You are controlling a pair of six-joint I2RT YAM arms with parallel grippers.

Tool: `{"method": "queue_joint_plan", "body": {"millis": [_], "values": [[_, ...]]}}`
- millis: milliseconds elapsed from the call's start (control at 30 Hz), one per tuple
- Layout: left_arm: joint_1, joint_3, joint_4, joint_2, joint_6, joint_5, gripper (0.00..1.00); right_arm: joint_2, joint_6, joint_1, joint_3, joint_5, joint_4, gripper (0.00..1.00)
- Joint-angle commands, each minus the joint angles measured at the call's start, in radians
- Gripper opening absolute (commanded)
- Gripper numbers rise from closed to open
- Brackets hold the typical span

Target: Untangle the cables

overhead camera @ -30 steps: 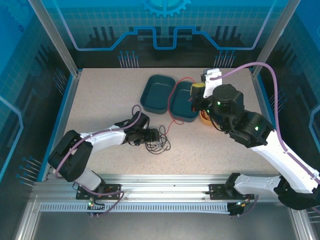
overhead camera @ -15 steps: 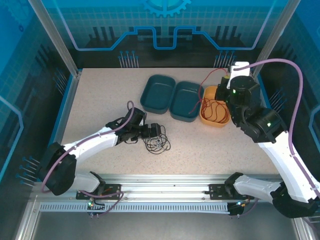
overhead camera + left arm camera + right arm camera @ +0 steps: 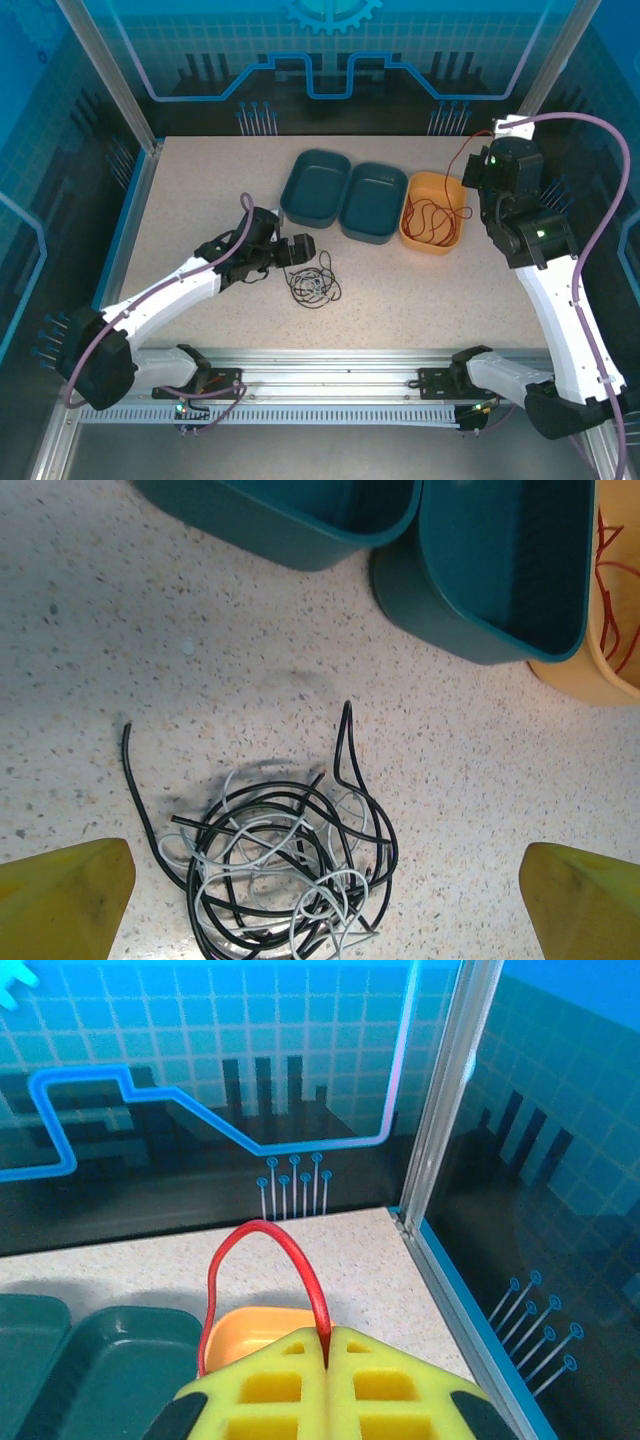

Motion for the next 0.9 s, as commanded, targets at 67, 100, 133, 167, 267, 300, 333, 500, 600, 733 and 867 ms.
{"method": "queue_joint_plan", "body": {"millis": [67, 100, 133, 167, 267, 300, 333, 500, 600, 733, 867], "values": [[0.02, 0.017, -0.022, -0.055, 0.055, -0.038, 0.99, 0.03, -0.027, -0.057, -0.021, -0.051, 0.089, 0.0], [0.024, 0.017, -0.023, -0.062, 0.059, -0.042, 0.99, 0.039, -0.027, -0.063, -0.025, -0.054, 0.099, 0.0], [0.028, 0.016, -0.023, -0.068, 0.063, -0.047, 0.99, 0.048, -0.028, -0.068, -0.027, -0.062, 0.11, 0.0], [0.031, 0.015, -0.024, -0.072, 0.065, -0.052, 0.99, 0.057, -0.03, -0.072, -0.027, -0.065, 0.121, 0.0], [0.041, 0.01, -0.02, -0.09, 0.072, -0.064, 0.99, 0.085, -0.044, -0.078, -0.036, -0.067, 0.166, 0.0], [0.046, 0.009, -0.019, -0.095, 0.072, -0.066, 0.99, 0.095, -0.05, -0.079, -0.04, -0.067, 0.184, 0.0], [0.051, 0.005, -0.017, -0.101, 0.075, -0.066, 0.99, 0.105, -0.056, -0.083, -0.044, -0.065, 0.199, 0.0], [0.067, -0.023, 0.005, -0.128, 0.079, -0.067, 0.99, 0.149, -0.087, -0.103, -0.06, -0.049, 0.257, 0.0], [0.08, -0.035, 0.008, -0.133, 0.074, -0.064, 0.99, 0.164, -0.083, -0.129, -0.091, -0.056, 0.272, 0.0], [0.087, -0.044, 0.01, -0.133, 0.071, -0.06, 0.99, 0.173, -0.06, -0.158, -0.161, -0.086, 0.294, 0.0], [0.089, -0.046, 0.02, -0.131, 0.069, -0.057, 0.99, 0.193, -0.038, -0.174, -0.222, -0.115, 0.292, 0.0]]}}
